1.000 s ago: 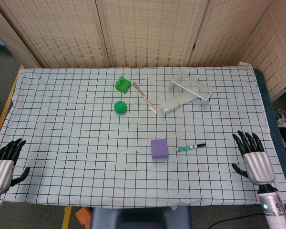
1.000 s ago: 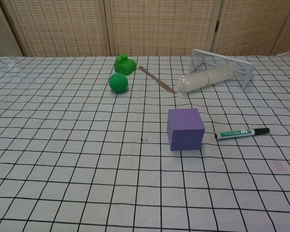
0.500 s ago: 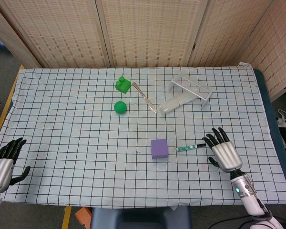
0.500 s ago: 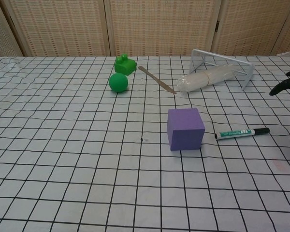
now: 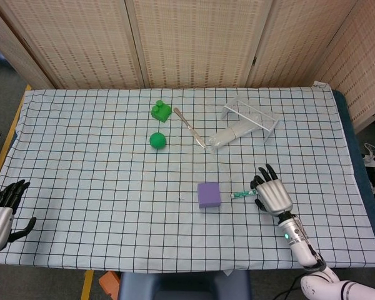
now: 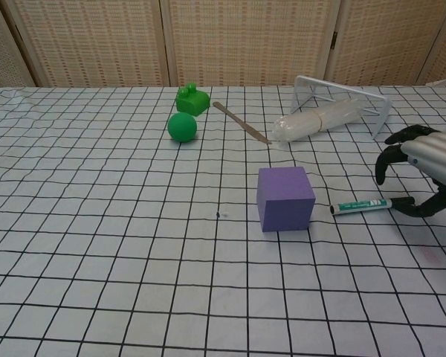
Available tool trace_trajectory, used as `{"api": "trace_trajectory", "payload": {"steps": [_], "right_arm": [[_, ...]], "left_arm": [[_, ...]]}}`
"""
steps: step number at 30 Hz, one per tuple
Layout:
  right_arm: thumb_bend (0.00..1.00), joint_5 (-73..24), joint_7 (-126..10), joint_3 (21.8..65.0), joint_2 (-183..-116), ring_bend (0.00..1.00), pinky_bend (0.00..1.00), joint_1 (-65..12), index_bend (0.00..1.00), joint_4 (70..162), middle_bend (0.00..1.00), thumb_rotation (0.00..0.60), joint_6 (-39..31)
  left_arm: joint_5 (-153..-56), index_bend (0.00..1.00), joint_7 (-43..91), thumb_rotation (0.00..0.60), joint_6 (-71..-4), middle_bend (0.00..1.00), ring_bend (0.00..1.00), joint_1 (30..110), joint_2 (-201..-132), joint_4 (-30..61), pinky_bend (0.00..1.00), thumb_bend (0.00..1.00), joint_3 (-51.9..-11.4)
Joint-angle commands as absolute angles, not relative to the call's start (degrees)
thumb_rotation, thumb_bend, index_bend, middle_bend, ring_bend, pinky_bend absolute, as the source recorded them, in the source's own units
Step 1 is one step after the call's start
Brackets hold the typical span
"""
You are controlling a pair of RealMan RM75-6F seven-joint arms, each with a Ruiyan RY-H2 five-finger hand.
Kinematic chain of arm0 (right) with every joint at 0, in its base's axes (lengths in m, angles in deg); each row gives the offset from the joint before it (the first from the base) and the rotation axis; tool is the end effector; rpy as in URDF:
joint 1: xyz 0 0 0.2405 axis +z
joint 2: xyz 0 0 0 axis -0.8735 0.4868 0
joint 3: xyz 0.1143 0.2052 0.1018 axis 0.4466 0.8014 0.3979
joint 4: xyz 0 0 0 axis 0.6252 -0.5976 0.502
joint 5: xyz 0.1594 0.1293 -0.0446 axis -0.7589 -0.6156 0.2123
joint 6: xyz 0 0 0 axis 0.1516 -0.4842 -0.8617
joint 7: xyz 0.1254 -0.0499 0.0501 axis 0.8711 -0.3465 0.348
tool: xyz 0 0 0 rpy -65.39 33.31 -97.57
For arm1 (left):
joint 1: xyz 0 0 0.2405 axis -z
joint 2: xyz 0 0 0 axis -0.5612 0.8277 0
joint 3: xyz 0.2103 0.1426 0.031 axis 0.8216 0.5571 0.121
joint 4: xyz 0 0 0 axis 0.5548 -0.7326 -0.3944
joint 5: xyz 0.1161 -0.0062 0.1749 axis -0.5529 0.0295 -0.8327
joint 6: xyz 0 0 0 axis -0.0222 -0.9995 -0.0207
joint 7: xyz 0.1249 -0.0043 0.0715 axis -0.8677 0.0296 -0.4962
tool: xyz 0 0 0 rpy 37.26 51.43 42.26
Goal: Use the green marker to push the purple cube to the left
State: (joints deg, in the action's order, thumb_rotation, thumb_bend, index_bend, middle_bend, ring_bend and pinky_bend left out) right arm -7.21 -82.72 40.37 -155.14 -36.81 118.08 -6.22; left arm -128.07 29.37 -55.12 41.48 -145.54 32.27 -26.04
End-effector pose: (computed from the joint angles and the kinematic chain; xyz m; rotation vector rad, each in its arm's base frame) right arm -0.2541 -0.2856 0.0017 1.7996 -0.7370 0.7113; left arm -0.3208 0.1950 0.1667 -1.4092 -0.9387 -0.9010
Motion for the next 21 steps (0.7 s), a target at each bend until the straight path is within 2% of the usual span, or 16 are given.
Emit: {"api": "trace_trajectory", "payload": {"steps": [1, 10, 21], "right_arm": [[0.23, -8.70, -85.28, 40.90, -156.37, 0.08, 0.03, -35.97, 0.44, 117.62, 0.33, 0.600, -6.47], [0.23, -13.11, -91.84, 41.47, -159.24, 0.08, 0.03, -33.90, 0.44, 117.09, 0.33, 0.600, -7.92], [0.23, -15.77, -93.30, 40.90, -161.64, 0.08, 0.03, -32.85, 0.44, 115.16, 0.33, 0.600, -8.46]], "left_arm": [[-128.06, 0.00, 29.98, 0.600, -55.01, 0.00, 0.00, 41.52, -145.35, 32.17, 0.12, 0.37, -26.05], [-127.94, 0.00, 32.07, 0.600, -54.77, 0.00, 0.00, 41.65, -144.76, 31.77, 0.12, 0.37, -26.21], [-128.08, 0.00, 33.42, 0.600, -53.55, 0.00, 0.00, 42.08, -144.12, 31.45, 0.12, 0.37, -25.85]]}}
